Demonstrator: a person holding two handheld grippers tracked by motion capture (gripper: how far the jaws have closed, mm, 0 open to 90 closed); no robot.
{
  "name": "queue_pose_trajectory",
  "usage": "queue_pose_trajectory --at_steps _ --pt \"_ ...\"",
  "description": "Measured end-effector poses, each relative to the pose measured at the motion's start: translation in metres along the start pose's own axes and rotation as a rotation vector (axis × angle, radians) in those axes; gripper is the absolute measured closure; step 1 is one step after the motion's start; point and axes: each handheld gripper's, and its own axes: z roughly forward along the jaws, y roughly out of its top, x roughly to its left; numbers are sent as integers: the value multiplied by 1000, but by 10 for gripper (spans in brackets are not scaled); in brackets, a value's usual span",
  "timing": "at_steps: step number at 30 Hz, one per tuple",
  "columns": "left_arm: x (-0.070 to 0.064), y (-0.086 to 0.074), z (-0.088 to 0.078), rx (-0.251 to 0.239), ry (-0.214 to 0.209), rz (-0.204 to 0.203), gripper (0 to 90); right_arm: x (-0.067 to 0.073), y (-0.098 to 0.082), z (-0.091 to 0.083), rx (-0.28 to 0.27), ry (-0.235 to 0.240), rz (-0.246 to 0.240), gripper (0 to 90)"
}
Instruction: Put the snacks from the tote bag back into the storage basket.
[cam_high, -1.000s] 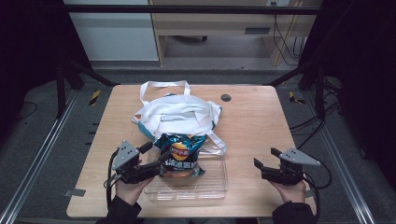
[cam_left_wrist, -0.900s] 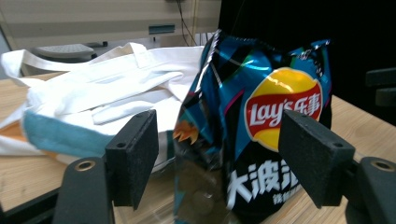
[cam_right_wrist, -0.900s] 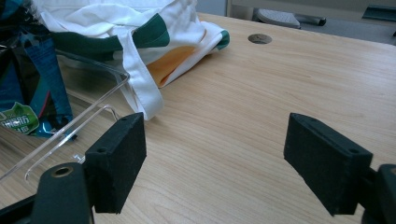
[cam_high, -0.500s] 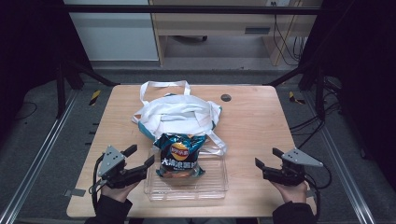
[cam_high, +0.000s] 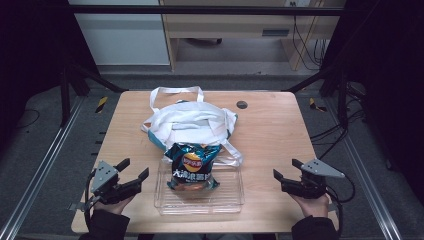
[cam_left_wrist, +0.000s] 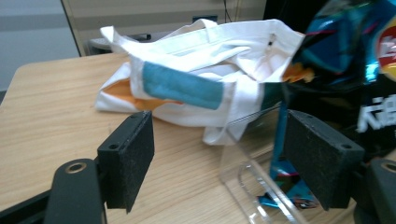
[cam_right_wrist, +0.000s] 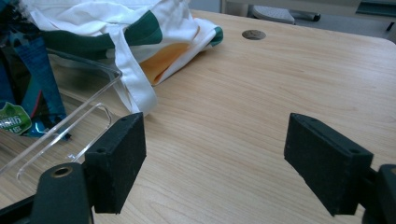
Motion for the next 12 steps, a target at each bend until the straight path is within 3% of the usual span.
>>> queue_pose_trajectory --at_steps 4,12 --pt "12 -8 2 1 17 6 245 -1 0 0 5 -13 2 212" --pt "19 -14 8 45 39 4 245 -2 -1 1 24 -23 12 212"
